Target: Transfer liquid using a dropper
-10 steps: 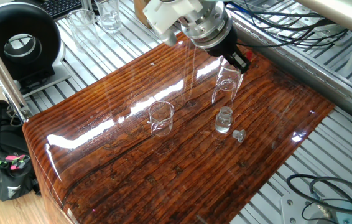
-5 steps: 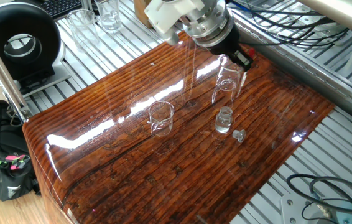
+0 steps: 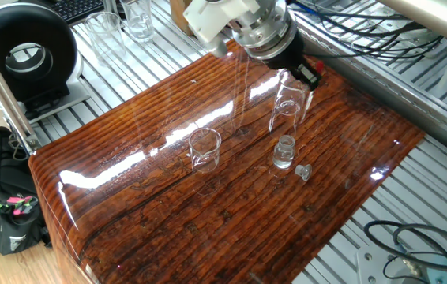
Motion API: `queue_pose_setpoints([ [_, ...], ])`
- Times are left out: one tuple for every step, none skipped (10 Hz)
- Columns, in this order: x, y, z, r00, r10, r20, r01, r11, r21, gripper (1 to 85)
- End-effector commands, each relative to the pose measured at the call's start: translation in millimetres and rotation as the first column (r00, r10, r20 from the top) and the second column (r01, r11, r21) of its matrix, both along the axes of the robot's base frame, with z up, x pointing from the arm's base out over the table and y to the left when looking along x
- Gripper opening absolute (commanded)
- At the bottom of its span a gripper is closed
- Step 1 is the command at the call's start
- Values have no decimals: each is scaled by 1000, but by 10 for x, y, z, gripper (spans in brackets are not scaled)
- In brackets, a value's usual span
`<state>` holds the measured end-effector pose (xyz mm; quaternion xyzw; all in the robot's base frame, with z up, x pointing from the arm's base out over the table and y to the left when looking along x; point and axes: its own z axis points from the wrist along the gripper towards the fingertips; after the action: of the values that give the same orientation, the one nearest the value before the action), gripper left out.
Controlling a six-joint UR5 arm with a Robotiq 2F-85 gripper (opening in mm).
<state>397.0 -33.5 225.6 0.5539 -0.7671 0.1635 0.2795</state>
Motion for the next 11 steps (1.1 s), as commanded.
queue_pose_setpoints([
  [-25,286,-89,999,-42,12,42,998,36,20],
  [-35,329,-122,999,-49,15,49,998,37,20],
  [-39,349,-138,998,-54,16,53,998,35,20],
  [-29,319,-127,999,-50,18,49,998,26,20],
  [-10,281,-112,999,-36,17,36,999,17,20],
  [5,250,-95,999,-26,18,26,1000,5,20],
  [9,275,-114,999,-33,24,33,999,15,20],
  [5,292,-124,999,-45,30,45,999,20,20],
  [1,283,-117,998,-59,38,59,998,12,20],
  [1,277,-112,997,-67,43,66,998,7,20],
  [1,283,-117,997,-65,42,65,998,10,20],
])
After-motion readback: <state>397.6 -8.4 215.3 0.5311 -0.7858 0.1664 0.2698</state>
